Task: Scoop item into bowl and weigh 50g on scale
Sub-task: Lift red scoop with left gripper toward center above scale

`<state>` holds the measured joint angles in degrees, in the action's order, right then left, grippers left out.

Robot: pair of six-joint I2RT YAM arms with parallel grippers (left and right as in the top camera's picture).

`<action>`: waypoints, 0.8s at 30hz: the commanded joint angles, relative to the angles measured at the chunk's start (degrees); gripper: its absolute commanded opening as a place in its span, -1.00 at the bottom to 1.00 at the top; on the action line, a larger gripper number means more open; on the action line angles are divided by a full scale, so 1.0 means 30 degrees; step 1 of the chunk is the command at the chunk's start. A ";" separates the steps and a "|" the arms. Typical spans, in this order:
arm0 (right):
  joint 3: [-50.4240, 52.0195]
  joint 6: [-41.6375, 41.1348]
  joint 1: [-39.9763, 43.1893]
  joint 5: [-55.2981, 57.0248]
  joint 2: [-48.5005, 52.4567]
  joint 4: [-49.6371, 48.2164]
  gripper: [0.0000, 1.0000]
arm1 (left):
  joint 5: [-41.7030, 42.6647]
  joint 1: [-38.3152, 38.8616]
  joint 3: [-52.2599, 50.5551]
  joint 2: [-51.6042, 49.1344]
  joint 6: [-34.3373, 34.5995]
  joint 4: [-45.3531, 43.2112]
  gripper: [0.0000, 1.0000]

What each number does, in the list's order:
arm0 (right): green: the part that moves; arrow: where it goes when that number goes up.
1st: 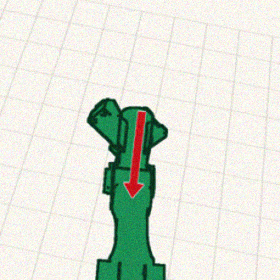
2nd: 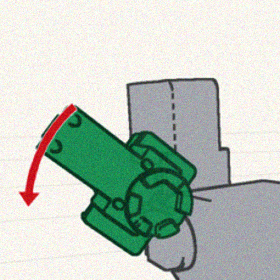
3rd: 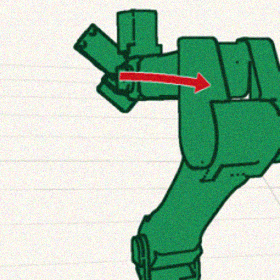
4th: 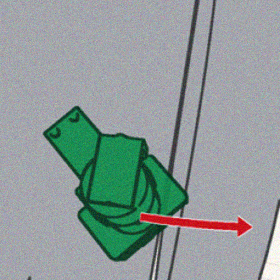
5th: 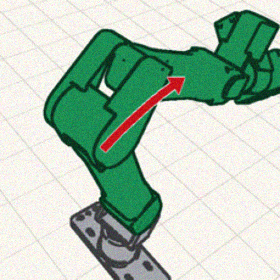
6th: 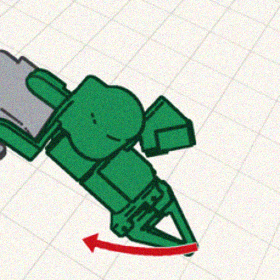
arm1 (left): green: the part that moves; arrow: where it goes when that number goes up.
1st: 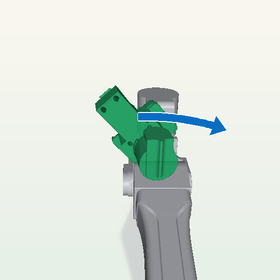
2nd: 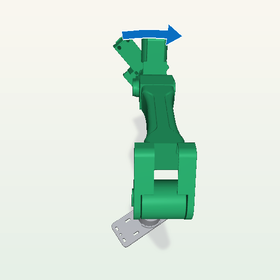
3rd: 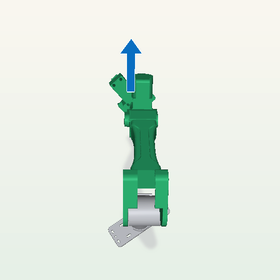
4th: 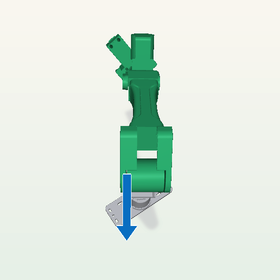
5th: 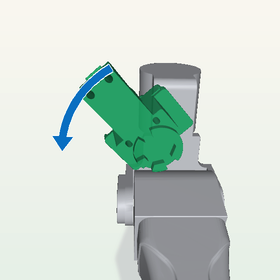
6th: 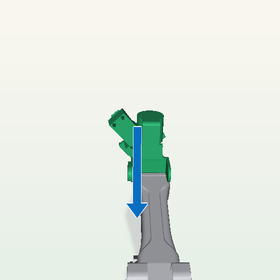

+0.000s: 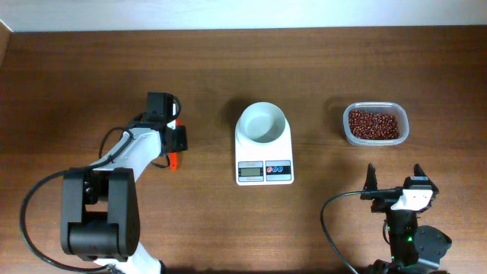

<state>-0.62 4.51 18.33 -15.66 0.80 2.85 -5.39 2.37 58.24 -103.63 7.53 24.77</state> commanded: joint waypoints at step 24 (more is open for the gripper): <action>0.0102 -0.0087 -0.0109 0.0073 -0.0124 -0.0459 0.97 | 1.1650 -0.0794 0.4612 0.3985 1.8695 0.0605 -1.00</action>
<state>-0.62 4.51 18.33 -15.66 0.80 2.52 25.39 0.30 71.48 -92.38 60.14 26.74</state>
